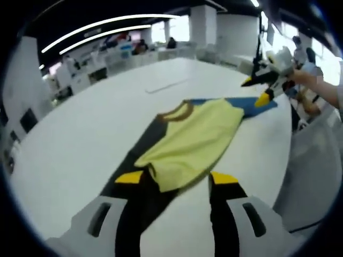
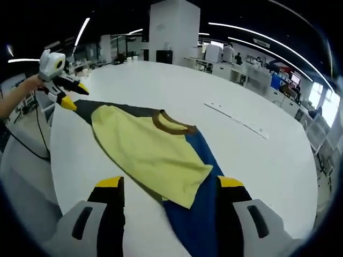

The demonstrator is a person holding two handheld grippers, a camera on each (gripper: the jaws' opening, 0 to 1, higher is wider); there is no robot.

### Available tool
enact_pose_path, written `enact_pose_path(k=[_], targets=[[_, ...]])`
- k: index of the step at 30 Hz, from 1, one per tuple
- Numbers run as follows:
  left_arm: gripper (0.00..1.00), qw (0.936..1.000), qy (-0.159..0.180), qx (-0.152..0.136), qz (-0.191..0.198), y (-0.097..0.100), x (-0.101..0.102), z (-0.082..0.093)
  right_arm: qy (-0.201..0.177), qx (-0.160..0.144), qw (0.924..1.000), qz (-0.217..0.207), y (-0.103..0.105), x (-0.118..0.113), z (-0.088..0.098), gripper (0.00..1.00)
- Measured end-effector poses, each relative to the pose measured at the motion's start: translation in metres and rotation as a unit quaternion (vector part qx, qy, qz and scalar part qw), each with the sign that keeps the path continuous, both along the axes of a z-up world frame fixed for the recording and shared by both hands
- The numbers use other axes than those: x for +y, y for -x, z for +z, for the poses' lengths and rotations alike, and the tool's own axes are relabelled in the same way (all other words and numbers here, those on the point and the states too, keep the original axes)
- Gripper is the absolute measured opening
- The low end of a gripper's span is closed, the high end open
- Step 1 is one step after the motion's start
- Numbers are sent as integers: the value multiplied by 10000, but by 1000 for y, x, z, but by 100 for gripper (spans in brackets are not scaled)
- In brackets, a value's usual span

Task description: Fold the garment on the visible template until the final outline fits inside the template.

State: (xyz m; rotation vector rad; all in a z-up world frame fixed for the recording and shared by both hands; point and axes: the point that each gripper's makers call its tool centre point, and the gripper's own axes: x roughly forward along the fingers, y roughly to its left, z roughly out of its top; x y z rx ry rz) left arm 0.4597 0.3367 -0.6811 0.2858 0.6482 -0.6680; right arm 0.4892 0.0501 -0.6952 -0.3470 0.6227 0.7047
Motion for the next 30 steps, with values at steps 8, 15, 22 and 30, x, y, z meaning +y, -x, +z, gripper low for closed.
enact_pose_path(k=[8, 15, 22, 30], targets=[[53, 9999, -71, 64, -137, 16, 0, 2, -103, -109, 9998, 125, 12, 2, 12, 70], [56, 9994, -91, -150, -301, 25, -3, 21, -94, -147, 9996, 238, 23, 7, 20, 79], [61, 9990, -205, -113, -388, 35, 2, 27, -57, -252, 9992, 310, 33, 6, 32, 80], [68, 9984, -172, -60, -539, 50, 2, 35, -62, -282, 9987, 410, 48, 6, 41, 86]])
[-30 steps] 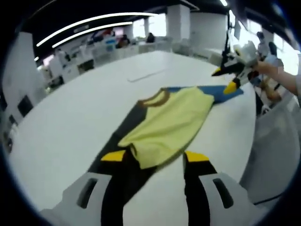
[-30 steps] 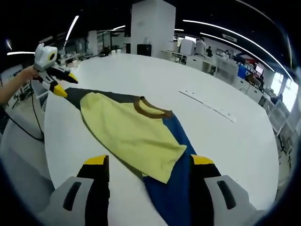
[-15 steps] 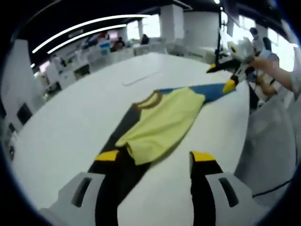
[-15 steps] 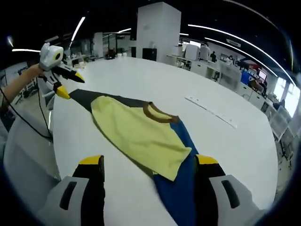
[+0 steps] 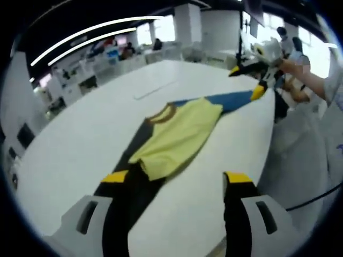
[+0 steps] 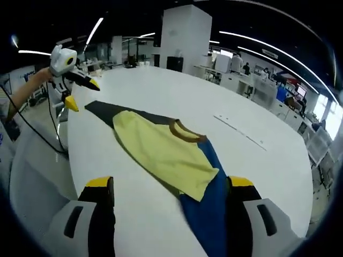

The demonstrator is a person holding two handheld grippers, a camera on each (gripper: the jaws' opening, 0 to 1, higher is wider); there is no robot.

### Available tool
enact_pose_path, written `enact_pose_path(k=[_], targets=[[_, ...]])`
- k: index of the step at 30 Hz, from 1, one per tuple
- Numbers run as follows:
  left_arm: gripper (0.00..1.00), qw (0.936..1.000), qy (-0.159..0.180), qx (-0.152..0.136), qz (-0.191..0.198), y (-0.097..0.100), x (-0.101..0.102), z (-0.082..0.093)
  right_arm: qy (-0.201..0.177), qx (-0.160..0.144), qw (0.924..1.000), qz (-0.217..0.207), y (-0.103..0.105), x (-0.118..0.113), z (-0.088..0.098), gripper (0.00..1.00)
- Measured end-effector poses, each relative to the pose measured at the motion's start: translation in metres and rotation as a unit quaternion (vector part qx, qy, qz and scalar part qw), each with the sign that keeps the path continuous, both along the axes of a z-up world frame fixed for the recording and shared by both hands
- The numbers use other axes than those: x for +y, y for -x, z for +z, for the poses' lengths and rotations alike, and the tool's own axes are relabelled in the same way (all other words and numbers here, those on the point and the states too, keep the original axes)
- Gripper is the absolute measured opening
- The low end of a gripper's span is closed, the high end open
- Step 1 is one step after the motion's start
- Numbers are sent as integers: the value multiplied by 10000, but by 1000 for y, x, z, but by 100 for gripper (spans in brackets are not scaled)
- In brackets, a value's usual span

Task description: Fold the garment on the visible template until the final outline fits inside the template.

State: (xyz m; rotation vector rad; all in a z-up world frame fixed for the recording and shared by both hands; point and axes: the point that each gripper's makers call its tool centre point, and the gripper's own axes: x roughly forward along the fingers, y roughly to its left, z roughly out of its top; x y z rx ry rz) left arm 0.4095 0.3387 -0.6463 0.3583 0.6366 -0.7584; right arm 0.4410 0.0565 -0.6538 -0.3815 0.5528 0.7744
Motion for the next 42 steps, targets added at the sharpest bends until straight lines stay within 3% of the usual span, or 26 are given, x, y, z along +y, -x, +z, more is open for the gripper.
enact_pose_path(k=[13, 19, 23, 25, 34, 42], targets=[[83, 9999, -22, -11, -118, 12, 4, 12, 95, -37, 9997, 235, 20, 5, 8, 100], [89, 9998, 31, -21, -199, 21, 0, 19, 85, -60, 9995, 306, 26, 2, 15, 100], [99, 9999, 7, -73, -83, 22, 5, 23, 123, -42, 9994, 331, 35, -1, 18, 100], [96, 9999, 18, -96, -95, 24, 6, 26, 162, -56, 9992, 347, 39, -3, 19, 100], [100, 9997, 67, -40, -252, 37, 5, 32, 216, -105, 9991, 356, 49, -8, 27, 100], [100, 9998, -71, 140, -103, 48, 23, 24, 283, -126, 9992, 268, 54, -19, 29, 100]])
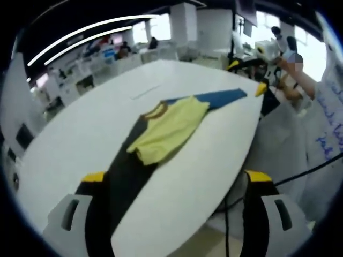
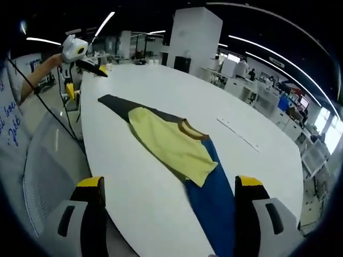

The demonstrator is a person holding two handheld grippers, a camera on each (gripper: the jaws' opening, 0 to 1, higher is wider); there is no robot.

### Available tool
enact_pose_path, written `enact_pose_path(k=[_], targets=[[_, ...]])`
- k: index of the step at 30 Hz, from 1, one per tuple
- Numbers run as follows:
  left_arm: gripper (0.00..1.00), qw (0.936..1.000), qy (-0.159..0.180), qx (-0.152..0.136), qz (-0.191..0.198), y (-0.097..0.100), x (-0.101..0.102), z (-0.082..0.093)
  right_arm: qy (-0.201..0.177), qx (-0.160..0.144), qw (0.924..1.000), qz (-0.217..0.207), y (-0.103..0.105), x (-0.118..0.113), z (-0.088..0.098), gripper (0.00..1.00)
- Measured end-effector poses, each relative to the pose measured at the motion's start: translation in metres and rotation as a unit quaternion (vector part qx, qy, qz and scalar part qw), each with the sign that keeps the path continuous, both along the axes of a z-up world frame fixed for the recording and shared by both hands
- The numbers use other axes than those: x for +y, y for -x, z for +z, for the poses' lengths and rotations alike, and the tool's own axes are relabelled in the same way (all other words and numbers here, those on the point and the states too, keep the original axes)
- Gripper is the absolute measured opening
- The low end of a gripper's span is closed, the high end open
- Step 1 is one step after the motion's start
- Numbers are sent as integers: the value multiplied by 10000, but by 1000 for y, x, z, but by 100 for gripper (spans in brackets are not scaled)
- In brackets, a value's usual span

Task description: Fold the garment on the visible template until the final outline fits inside the template.

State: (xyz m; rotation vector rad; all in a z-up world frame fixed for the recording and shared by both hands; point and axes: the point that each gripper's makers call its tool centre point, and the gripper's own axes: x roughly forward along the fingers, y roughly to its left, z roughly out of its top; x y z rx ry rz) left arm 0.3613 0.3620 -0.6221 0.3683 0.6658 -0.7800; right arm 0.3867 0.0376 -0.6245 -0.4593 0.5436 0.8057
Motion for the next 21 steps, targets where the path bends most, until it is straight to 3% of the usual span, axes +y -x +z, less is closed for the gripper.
enact_pose_path(k=[5, 14, 21], targets=[[100, 9999, 151, -44, -39, 10, -1, 8, -88, 180, 9997, 102, 14, 1, 2, 100], [100, 9994, 358, -30, -21, 23, -1, 16, -158, 84, 9998, -31, 25, -13, 13, 100], [97, 9994, 324, -24, 150, 22, 14, 21, -113, 84, 9996, -224, 25, -26, 12, 100]])
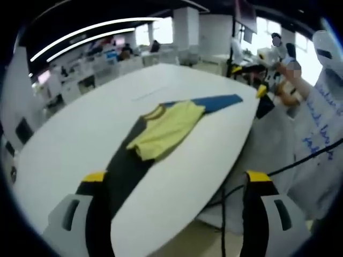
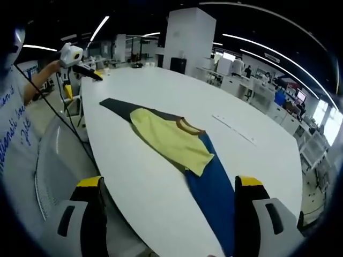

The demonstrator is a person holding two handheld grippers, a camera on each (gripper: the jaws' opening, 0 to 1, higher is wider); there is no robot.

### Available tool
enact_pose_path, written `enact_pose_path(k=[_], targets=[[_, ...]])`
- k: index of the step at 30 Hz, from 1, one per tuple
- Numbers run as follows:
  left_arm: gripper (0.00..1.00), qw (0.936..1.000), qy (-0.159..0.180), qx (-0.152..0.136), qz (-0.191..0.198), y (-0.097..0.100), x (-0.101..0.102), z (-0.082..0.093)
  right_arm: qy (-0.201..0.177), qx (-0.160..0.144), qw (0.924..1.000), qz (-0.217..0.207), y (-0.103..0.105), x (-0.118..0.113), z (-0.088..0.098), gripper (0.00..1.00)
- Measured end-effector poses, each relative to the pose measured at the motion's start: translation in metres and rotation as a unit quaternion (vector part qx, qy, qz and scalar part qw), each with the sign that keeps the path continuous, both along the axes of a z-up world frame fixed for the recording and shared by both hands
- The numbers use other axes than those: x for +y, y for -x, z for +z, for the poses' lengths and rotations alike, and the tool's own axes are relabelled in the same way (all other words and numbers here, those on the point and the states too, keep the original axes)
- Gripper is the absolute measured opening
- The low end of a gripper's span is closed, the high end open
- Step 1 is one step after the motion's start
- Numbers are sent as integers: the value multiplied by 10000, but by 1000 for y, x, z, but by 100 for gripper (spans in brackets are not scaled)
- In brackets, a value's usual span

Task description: Fold the garment on the visible template until the final outline fits inside the template.

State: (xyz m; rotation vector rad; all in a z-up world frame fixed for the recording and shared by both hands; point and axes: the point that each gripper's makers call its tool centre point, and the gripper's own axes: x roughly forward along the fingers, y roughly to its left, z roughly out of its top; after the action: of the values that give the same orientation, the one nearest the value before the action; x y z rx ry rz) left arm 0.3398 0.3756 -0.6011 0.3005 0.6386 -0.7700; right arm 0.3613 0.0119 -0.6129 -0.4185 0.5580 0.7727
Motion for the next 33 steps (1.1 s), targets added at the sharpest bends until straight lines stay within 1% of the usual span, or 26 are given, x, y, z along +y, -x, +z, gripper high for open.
enact_pose_path(k=[1, 2, 6, 12, 15, 18, 20, 28, 30, 33], targets=[[96, 9999, 111, -42, 77, -3, 0, 3, 9, 14, 10000, -29, -1, -2, -2, 100], [95, 9999, 127, -35, 68, -4, 1, 4, 2, 19, 10000, -48, -1, -3, -2, 100], [96, 10000, 21, -21, 6, -6, -2, 1, -31, 42, 10000, -55, -1, -1, -3, 100], [95, 9999, 94, 63, 23, -11, -4, -7, -25, 80, 9999, -77, -4, -1, -7, 100], [95, 9999, 134, 82, 70, -13, -4, -8, -12, 74, 9999, -90, -6, -1, -9, 100], [93, 9999, 140, 60, 82, -15, -5, -9, 4, 110, 9999, -83, -8, 0, -11, 100], [91, 9998, 155, 98, 78, -16, -5, -11, 28, 126, 9999, -83, -9, 0, -13, 100], [89, 9998, 122, 92, 140, -24, -4, -19, -50, 254, 9996, -147, -14, 2, -19, 100], [88, 9997, 126, 114, 151, -25, -4, -22, -42, 282, 9995, -141, -15, 2, -21, 98], [84, 9996, 180, 151, 181, -28, -5, -24, -24, 308, 9994, -148, -15, 2, -24, 97]])
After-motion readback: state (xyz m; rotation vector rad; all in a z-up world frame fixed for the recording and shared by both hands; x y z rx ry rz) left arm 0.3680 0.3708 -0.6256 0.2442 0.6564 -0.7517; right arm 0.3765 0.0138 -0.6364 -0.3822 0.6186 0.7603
